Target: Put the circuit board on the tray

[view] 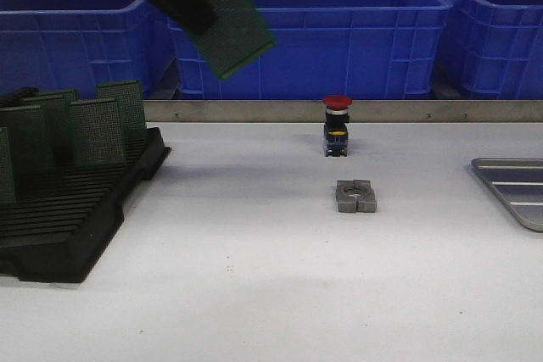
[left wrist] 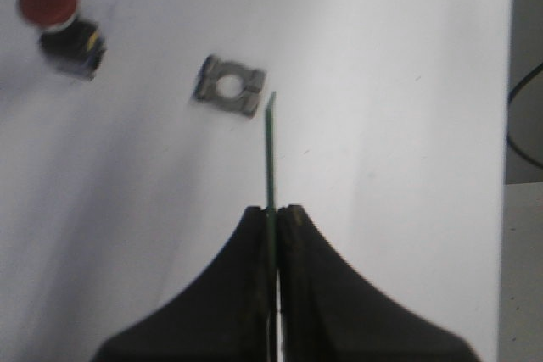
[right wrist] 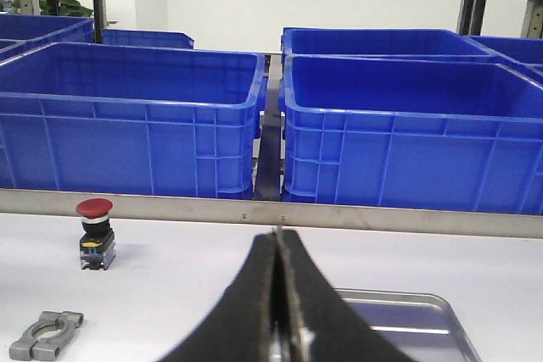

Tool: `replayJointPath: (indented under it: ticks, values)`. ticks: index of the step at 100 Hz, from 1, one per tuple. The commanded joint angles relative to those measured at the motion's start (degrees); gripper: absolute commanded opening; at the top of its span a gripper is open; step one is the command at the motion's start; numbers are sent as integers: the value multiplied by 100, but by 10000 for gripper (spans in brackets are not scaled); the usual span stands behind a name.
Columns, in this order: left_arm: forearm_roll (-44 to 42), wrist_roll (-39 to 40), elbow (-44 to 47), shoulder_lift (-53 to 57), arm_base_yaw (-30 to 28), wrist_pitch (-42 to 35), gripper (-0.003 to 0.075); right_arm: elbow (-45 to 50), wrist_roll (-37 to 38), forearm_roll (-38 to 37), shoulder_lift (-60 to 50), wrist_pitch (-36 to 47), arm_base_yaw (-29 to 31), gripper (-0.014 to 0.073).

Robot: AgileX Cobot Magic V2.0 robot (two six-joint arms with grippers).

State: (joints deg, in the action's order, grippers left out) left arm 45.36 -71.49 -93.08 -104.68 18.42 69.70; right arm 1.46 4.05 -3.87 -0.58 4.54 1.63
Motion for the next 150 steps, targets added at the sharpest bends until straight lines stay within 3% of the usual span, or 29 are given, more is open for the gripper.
replayJointPath:
  ticks: [1, 22, 49, 58, 72, 96, 110, 137, 150]
  values:
    - [497, 85, -188, 326, 422, 324, -19, -73, -3, 10, -94, 409, -23, -69]
    - [497, 85, -188, 304, 1105, 310, -19, -73, -3, 10, -94, 409, -23, -69]
    - [510, 85, -188, 270, 1332, 310, -19, -229, 306, 126, -94, 856, -30, -69]
    - [510, 85, -188, 270, 1332, 310, -19, -666, 639, 126, -81, 192, -30, -69]
    - [510, 85, -188, 270, 1332, 310, -19, -1770, 838, 135, 136, -1598, -30, -69]
    - [510, 85, -188, 270, 1332, 310, -18, -3735, 838, 142, 1509, -4092, -30, -69]
    - [510, 85, -188, 270, 1332, 310, -18, -4315, 838, 142, 2214, -4511, -30, -69]
    - [510, 85, -188, 270, 1332, 310, -18, -4369, 838, 142, 2784, -4652, -30, -57]
    - [510, 85, -188, 270, 1332, 310, -18, -4369, 838, 142, 2778, -4796, -30, 90]
